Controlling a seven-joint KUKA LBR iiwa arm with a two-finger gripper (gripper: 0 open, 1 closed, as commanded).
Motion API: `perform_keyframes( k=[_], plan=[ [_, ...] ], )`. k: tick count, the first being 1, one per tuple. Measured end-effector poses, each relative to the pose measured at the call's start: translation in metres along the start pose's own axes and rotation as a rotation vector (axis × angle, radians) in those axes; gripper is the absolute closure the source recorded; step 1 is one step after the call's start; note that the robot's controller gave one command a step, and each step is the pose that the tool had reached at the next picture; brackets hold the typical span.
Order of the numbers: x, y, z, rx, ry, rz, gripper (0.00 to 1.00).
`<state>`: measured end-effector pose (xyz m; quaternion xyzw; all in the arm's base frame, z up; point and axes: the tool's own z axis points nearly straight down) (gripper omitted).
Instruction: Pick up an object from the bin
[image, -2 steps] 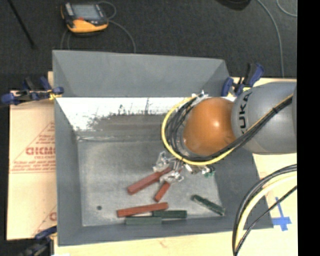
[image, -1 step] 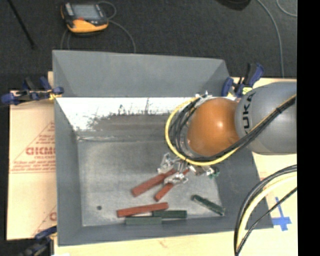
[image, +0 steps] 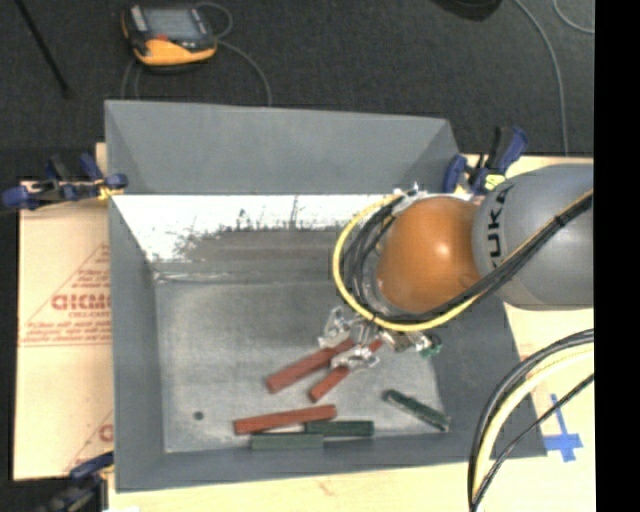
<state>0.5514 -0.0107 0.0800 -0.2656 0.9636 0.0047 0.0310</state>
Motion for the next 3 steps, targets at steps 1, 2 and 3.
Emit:
perform_keyframes(
  k=[1,2,3],
  plan=[
    [0.0002,-0.0004,0.0000,0.000,0.001,0.001,1.00],
    [0.0004,-0.0007,0.0000,0.000,0.002,0.002,1.00],
    [0.0006,-0.0010,-0.0001,0.000,0.002,0.002,1.00]
  ],
)
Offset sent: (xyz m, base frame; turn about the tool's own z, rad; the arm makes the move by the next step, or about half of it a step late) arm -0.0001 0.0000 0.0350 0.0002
